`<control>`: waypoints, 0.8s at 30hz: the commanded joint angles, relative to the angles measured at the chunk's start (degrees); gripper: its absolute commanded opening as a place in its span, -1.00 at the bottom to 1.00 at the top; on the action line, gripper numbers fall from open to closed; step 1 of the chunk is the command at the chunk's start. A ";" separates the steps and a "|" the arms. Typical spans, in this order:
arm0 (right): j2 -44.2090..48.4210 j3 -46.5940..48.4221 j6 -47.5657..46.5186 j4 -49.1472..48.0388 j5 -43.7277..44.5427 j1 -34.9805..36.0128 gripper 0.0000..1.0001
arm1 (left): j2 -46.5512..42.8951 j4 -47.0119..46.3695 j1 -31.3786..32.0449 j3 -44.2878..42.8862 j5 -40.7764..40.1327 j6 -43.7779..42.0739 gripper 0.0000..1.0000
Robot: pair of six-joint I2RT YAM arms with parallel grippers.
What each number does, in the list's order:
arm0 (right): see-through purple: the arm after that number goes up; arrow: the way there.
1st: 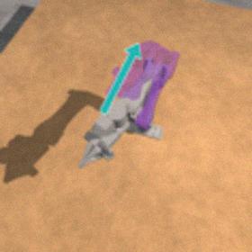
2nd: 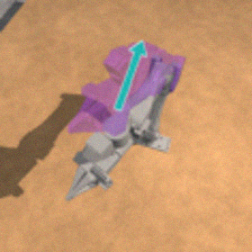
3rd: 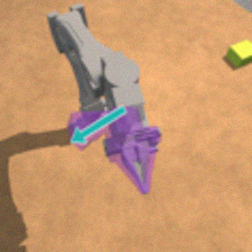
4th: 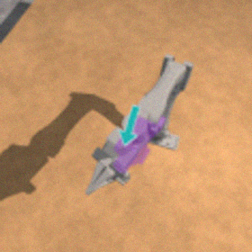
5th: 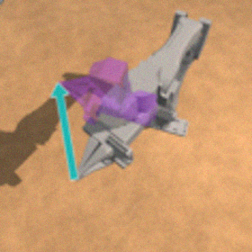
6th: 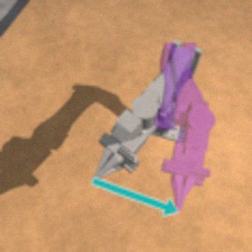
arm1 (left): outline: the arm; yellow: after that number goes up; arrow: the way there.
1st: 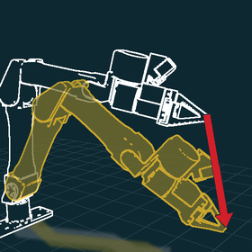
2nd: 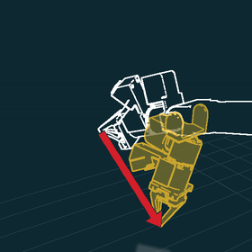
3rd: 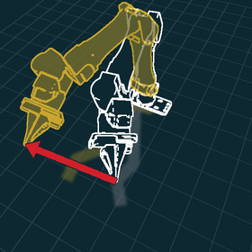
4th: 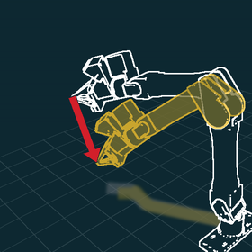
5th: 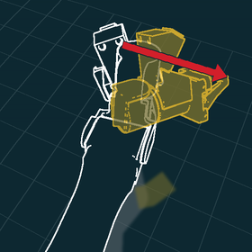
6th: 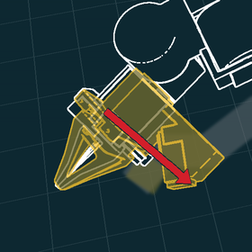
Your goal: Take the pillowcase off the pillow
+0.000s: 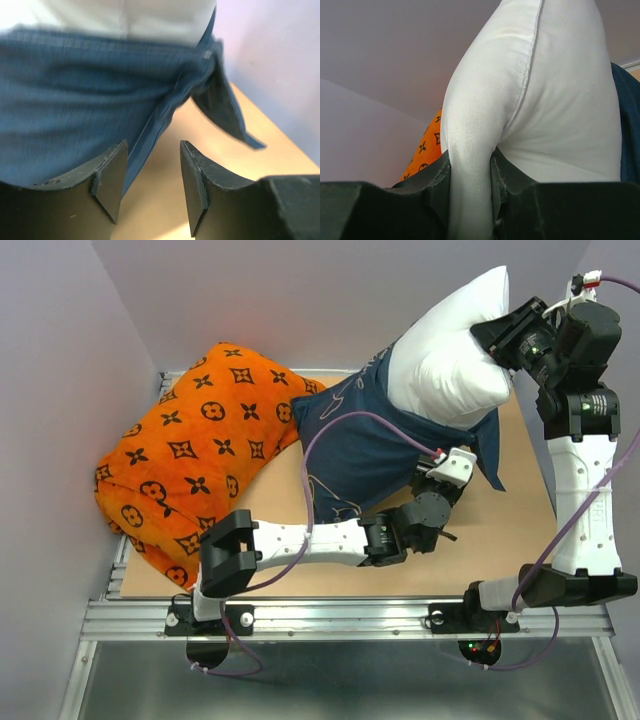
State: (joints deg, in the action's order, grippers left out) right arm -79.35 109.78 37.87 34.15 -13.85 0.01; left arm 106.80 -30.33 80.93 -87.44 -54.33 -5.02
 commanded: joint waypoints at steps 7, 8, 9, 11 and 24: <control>3.24 4.83 -0.07 -5.68 -0.30 -0.10 -0.99 | 3.14 -8.87 0.37 -6.87 -0.43 -8.43 0.16; 3.24 5.01 -0.07 -5.59 -0.39 -0.19 -0.99 | 4.10 -8.79 0.20 -7.22 -0.87 -8.78 0.16; 3.15 4.92 0.01 -5.59 -0.65 -0.10 -0.99 | 4.64 -8.61 0.28 -7.74 -0.87 -8.87 0.16; 3.15 4.83 0.10 -5.59 -0.66 -0.19 -0.99 | 5.69 -8.61 0.20 -8.62 -0.52 -9.31 0.16; 2.54 5.89 -0.60 -4.71 -0.22 -0.19 -0.99 | 8.51 -8.70 -3.14 -11.18 -3.33 -8.70 -0.76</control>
State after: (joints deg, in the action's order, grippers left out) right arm -79.02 110.06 37.21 35.35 -13.65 -0.03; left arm 116.95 -35.81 78.96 -95.44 -55.05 -13.65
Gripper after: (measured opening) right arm 0.317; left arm 0.263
